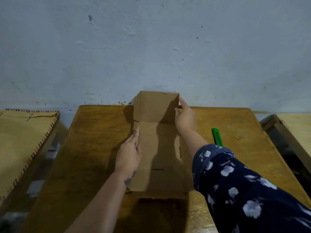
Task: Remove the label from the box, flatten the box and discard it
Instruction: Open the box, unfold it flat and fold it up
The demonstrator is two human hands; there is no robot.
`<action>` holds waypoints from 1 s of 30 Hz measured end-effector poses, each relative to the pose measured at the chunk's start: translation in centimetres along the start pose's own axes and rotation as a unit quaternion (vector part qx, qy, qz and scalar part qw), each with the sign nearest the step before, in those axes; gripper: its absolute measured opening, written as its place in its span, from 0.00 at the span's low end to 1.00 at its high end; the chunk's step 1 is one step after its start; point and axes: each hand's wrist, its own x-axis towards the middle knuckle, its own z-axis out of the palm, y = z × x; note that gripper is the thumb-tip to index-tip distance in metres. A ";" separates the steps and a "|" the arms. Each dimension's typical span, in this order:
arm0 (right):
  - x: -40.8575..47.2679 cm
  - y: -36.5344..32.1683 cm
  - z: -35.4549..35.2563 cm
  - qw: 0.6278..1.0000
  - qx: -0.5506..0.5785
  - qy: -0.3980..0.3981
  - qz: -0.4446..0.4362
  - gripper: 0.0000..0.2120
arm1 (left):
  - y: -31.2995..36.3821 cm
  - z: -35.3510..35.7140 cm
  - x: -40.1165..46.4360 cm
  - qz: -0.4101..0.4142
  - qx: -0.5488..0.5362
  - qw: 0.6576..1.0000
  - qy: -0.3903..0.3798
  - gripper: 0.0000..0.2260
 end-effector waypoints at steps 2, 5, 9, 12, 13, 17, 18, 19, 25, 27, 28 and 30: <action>-0.7 0.4 0.4 1.000 -0.015 -0.003 -0.001 0.27 | -0.1 -0.2 -0.1 -0.005 -0.015 1.000 -0.008 0.28; -3.4 1.0 0.6 0.996 -0.085 -0.017 -0.001 0.31 | -0.3 -0.6 -0.8 -0.007 -0.028 0.999 -0.016 0.27; -10.3 1.6 0.7 0.961 -0.258 -0.096 -0.027 0.29 | -0.7 -1.4 -2.3 -0.010 -0.036 0.999 -0.035 0.26; -14.9 1.8 0.6 0.918 -0.341 -0.192 -0.063 0.31 | -1.2 -2.2 -3.3 0.001 0.022 0.999 -0.049 0.25; -16.1 2.0 0.6 0.905 -0.356 -0.224 -0.066 0.33 | -1.6 -2.5 -3.6 0.007 0.055 0.997 -0.056 0.25; -19.4 3.3 0.7 0.878 -0.362 -0.308 -0.058 0.39 | -3.6 -3.4 -4.9 -0.001 0.135 0.985 -0.107 0.29; -20.0 3.6 0.8 0.879 -0.360 -0.307 -0.058 0.39 | -4.1 -3.5 -5.3 -0.010 0.155 0.981 -0.117 0.32; -20.6 3.8 1.1 0.882 -0.360 -0.298 -0.060 0.39 | -4.4 -3.7 -5.6 -0.022 0.175 0.976 -0.128 0.35; -23.3 3.4 2.9 0.896 -0.361 -0.249 -0.072 0.38 | -5.1 -4.2 -6.6 -0.050 0.229 0.959 -0.156 0.44; -23.8 3.4 3.2 0.899 -0.357 -0.241 -0.073 0.38 | -5.4 -4.3 -6.6 -0.041 0.221 0.962 -0.152 0.40; -23.9 3.5 3.3 0.902 -0.354 -0.237 -0.073 0.38 | -5.5 -4.3 -6.7 -0.034 0.213 0.965 -0.148 0.38; -24.0 3.6 3.4 0.906 -0.349 -0.229 -0.068 0.37 | -5.9 -4.5 -6.9 -0.023 0.184 0.974 -0.131 0.34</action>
